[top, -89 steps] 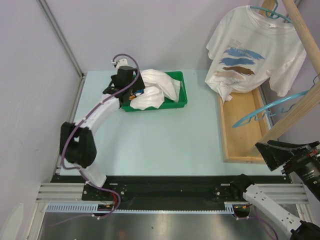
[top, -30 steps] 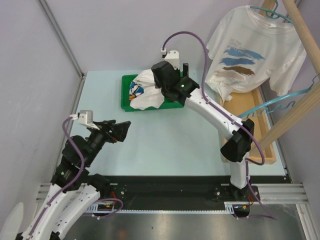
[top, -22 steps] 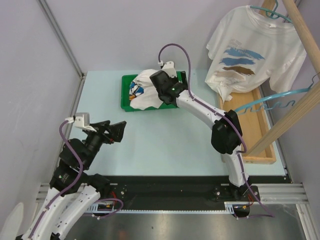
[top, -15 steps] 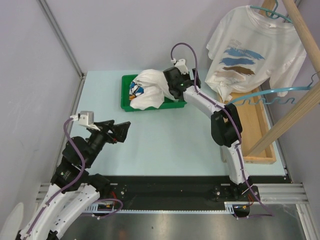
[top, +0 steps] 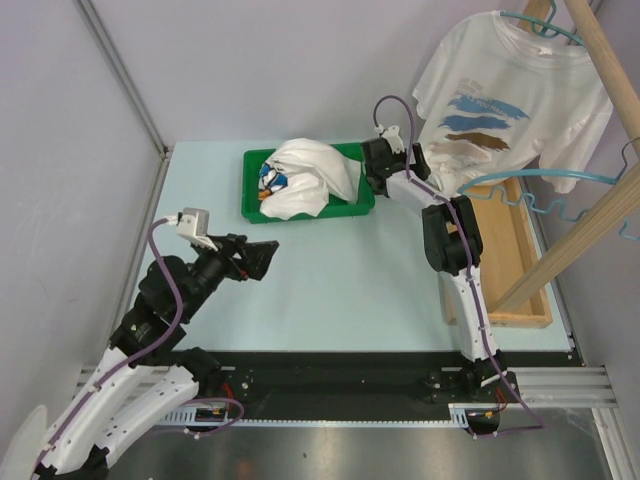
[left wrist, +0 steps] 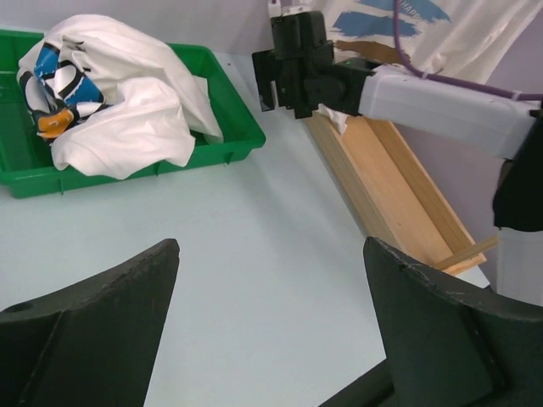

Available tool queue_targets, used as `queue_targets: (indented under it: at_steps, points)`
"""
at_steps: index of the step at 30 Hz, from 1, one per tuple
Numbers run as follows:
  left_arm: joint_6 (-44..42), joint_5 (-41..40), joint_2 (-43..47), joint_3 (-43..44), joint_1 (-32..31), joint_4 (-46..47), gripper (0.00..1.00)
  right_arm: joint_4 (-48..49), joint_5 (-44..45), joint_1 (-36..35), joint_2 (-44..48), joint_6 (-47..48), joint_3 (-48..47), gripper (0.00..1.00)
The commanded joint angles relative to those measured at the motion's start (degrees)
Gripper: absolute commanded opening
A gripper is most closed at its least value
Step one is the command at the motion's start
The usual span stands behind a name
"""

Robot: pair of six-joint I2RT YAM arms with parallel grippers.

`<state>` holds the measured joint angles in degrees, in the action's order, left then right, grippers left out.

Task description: Remove the t-shirt from the hanger

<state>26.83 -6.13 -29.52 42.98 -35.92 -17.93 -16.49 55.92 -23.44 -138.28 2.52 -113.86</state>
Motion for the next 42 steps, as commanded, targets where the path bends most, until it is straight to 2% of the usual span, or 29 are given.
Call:
queue_targets:
  at_steps: [1, 5, 8, 9, 11, 12, 13, 15, 16, 17, 21, 25, 26, 31, 36, 42]
  points:
    - [-0.64, 1.65, -0.8, 3.34, -0.82, 0.88, 0.95, 8.04, 0.06, 1.82, -2.43, 4.23, -3.91, 0.98]
    - [-0.81, 1.74, -1.68, 3.34, -0.9, 1.41, 0.95, 12.08, -1.34, 3.22, -4.19, 8.36, -4.88, 0.93]
    - [-0.9, 1.65, -2.47, 3.34, -0.82, 1.85, 0.95, 19.97, -1.52, 2.97, -5.51, 15.12, -4.7, 0.9]
    - [-0.9, 1.74, -2.47, 3.34, -0.9, 1.94, 0.95, 21.22, -1.34, 2.96, -6.12, 17.4, -4.79, 0.88]
    - [-1.08, 1.74, -3.17, 3.6, -0.82, 2.03, 0.95, 22.9, -1.25, 3.14, -6.83, 18.74, -5.14, 0.76]
    - [-1.08, 1.65, -3.44, 3.77, -0.82, 2.11, 0.95, 22.73, -1.25, 3.05, -7.09, 19.09, -5.49, 0.68]
    - [-1.16, 1.56, -3.7, 3.95, -0.82, 1.94, 0.95, 22.56, -0.99, 2.96, -7.01, 19.53, -5.84, 0.47]
    - [-1.43, 1.82, -4.75, 4.91, -0.73, 1.85, 0.95, 21.33, 0.06, 2.35, -6.48, 19.54, -5.41, 0.23]
    - [-1.34, 2.35, -5.11, 5.27, -0.73, 1.85, 0.95, 21.67, 0.5, 2.0, -4.56, 20.06, -4.53, 0.04]
    - [-1.25, 2.7, -5.55, 6.23, -0.73, 2.02, 0.95, 23.42, 0.77, 1.74, -3.41, 20.32, -0.78, 0.0]
    - [-0.38, 5.69, -8.27, 9.66, -0.38, 2.81, 0.96, 21.42, 2.0, -0.72, 4.67, 16.39, 8.28, 0.0]
    - [1.82, 11.22, -14.32, 14.23, 0.68, 3.52, 0.98, 11.86, 1.56, -4.85, 14.86, 5.23, 17.78, 0.0]
    - [2.34, 14.27, -15.21, 15.71, 1.11, 4.74, 0.98, 8.0, 1.65, -5.64, 18.53, 0.69, 19.8, 0.0]
    - [6.39, 24.31, -22.24, 21.87, 5.68, 9.66, 0.99, 0.77, 0.77, -10.48, 31.21, -8.04, 32.63, 0.0]
    - [7.54, 36.42, -34.71, 31.62, 8.32, 13.53, 0.99, -6.88, -5.2, -14.34, 46.06, -15.87, 43.17, 0.0]
    - [5.69, 41.02, -48.76, 42.09, 8.85, 17.31, 0.99, -14.43, -11.44, -19.62, 59.33, -22.73, 49.26, 0.0]
